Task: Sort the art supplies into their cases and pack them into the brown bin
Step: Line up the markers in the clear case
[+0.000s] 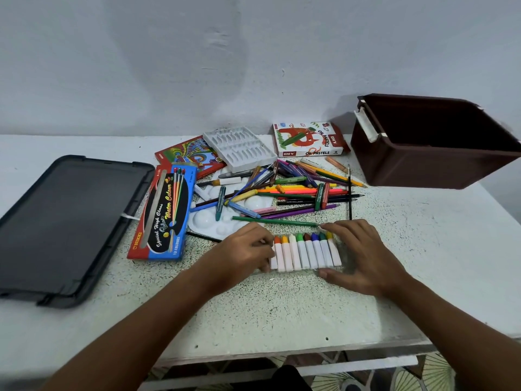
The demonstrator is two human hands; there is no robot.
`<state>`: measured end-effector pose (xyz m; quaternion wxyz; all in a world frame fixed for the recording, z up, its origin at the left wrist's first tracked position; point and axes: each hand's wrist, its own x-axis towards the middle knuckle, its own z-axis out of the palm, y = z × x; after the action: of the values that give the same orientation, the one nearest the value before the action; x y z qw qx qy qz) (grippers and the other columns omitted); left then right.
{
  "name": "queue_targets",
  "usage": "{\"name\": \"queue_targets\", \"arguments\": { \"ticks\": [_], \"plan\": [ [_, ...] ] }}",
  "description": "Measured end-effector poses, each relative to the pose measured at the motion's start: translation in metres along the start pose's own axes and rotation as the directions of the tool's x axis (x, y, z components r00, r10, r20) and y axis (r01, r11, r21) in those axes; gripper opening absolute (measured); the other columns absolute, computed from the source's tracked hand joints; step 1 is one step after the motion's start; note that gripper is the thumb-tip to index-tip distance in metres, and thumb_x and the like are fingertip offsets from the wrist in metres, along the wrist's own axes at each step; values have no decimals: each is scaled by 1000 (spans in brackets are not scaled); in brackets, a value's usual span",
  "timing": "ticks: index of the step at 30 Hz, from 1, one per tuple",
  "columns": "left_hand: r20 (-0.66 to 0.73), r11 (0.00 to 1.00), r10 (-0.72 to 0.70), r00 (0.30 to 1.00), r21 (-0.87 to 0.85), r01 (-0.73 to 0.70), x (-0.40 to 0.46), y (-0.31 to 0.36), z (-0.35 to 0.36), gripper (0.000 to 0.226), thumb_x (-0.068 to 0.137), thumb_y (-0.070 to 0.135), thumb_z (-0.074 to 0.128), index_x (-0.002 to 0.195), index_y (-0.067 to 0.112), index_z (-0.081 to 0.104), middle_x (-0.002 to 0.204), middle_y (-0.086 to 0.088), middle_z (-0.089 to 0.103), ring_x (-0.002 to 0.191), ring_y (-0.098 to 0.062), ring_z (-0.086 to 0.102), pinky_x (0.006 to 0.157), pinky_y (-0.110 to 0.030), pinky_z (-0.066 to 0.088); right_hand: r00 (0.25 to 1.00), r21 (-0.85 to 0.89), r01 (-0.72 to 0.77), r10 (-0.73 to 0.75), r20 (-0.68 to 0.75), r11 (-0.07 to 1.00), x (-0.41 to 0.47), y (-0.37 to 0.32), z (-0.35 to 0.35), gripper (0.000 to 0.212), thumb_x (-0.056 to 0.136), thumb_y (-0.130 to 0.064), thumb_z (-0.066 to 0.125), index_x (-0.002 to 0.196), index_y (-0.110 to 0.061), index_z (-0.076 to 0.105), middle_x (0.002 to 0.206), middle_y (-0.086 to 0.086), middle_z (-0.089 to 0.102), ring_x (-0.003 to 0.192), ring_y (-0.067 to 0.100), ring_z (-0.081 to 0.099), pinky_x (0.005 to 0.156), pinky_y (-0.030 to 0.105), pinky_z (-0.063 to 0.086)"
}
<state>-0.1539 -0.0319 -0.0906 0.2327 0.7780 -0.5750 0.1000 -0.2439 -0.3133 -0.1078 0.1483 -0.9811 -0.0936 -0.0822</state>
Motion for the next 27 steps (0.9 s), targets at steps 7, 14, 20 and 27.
{"name": "queue_targets", "arguments": {
  "ticks": [7, 14, 20, 27],
  "plan": [
    [-19, 999, -30, 999, -42, 29, -3, -1, 3, 23, 87, 17, 55, 79, 6, 73, 94, -7, 66, 89, -18, 58, 70, -29, 52, 1000, 8, 1, -1, -3, 1000, -1, -1, 0, 85, 73, -82, 48, 139, -28, 40, 127, -7, 50, 114, 14, 40, 91, 36, 39],
    [-37, 994, -61, 997, -88, 58, -4, -1, 6, 10, 80, 14, 67, 81, 6, 74, 91, -5, 67, 88, -17, 58, 70, -29, 52, 1000, 7, 10, -10, -10, 1000, 0, -2, -1, 85, 73, -81, 49, 138, -28, 40, 126, -6, 50, 113, 14, 41, 90, 35, 38],
    [-66, 995, -66, 996, -83, 61, -2, 0, 3, 17, 83, 16, 62, 84, 4, 74, 90, -7, 68, 84, -19, 62, 71, -26, 53, 1000, 7, 5, -5, -9, 1000, 0, -1, 0, 84, 72, -81, 50, 138, -29, 40, 127, -7, 50, 113, 13, 40, 91, 35, 38],
    [-246, 832, -464, 851, 210, 514, 4, -50, -31, 27, 80, -5, 53, 100, -1, 70, 96, -17, 66, 90, -33, 55, 78, -44, 49, 1000, 7, 3, -3, -2, 1000, -1, 0, 1, 86, 72, -82, 50, 138, -29, 40, 127, -7, 49, 114, 13, 40, 90, 34, 38]
  ]
}}
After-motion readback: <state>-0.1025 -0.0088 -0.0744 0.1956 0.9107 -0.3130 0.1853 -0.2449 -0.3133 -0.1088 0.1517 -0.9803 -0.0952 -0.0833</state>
